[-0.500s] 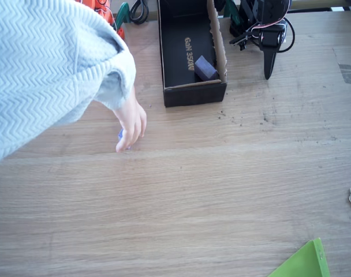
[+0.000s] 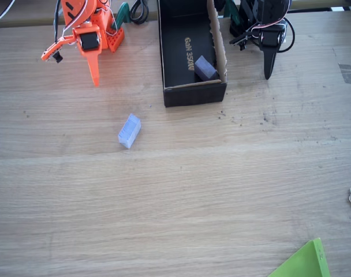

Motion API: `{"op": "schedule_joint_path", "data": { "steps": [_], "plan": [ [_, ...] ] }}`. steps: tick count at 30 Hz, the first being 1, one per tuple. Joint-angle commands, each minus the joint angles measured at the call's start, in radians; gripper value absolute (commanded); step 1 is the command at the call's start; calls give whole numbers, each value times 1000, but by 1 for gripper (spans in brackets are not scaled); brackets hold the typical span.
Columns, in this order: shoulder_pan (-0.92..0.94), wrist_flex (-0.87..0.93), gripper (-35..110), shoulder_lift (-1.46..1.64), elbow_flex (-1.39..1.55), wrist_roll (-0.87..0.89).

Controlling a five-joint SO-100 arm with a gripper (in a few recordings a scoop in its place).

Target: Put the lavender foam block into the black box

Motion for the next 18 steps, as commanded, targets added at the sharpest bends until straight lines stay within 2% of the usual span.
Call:
{"op": "schedule_joint_path", "data": {
  "steps": [1,4,10,18],
  "plan": [
    [-9,-41,0,9,3,48],
    [-51,-133,0,9,3,63],
    [-71,-233,0,9,-18,-109],
    [-91,-58,0,3,-267,-149]
  ]
}}
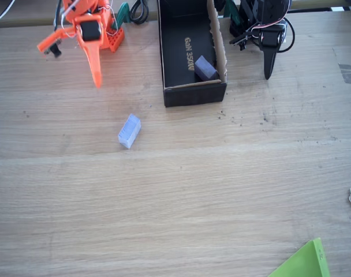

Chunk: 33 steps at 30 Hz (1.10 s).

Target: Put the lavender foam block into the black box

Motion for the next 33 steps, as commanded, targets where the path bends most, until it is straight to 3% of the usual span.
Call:
{"op": "schedule_joint_path", "data": {
  "steps": [1,17,33],
  "plan": [
    [17,81,0,-12,-150,-11],
    [25,377,0,-678,-834,77],
    [-5,522,0,-939,-1052,201]
  ]
}}
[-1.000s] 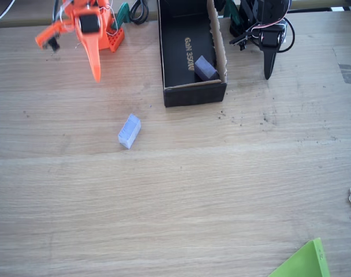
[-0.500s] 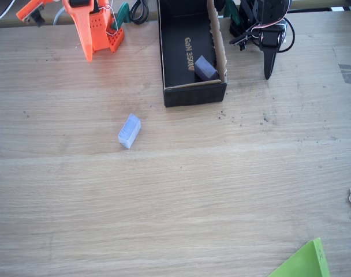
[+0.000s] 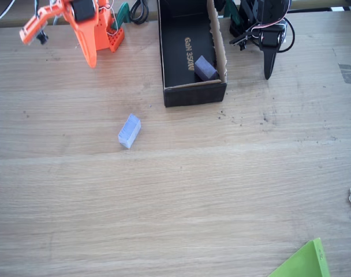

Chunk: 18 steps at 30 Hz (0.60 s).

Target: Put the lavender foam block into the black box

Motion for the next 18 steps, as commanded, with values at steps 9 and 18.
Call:
{"op": "schedule_joint_path", "data": {
  "steps": [9,18],
  "plan": [
    [-49,0,0,-74,-121,-153],
    [-160,-28,0,-103,-130,-196]
  ]
}}
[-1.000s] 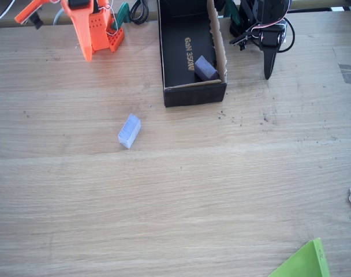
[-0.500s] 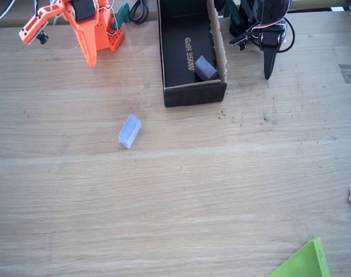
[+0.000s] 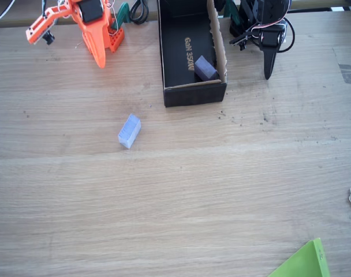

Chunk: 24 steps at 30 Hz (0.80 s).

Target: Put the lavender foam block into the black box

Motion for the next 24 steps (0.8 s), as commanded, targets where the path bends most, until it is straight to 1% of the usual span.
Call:
{"op": "schedule_joint_path", "data": {
  "steps": [1,7,11,15,21,24],
  "plan": [
    [-37,-25,0,-3,-41,-15],
    [-123,-43,0,-61,-60,-3],
    [-170,-44,0,-123,-126,-98],
    [-158,3,0,-152,-178,-120],
    [-150,11,0,-161,-178,-161],
    [-135,26,0,-155,-172,-114]
  ]
}}
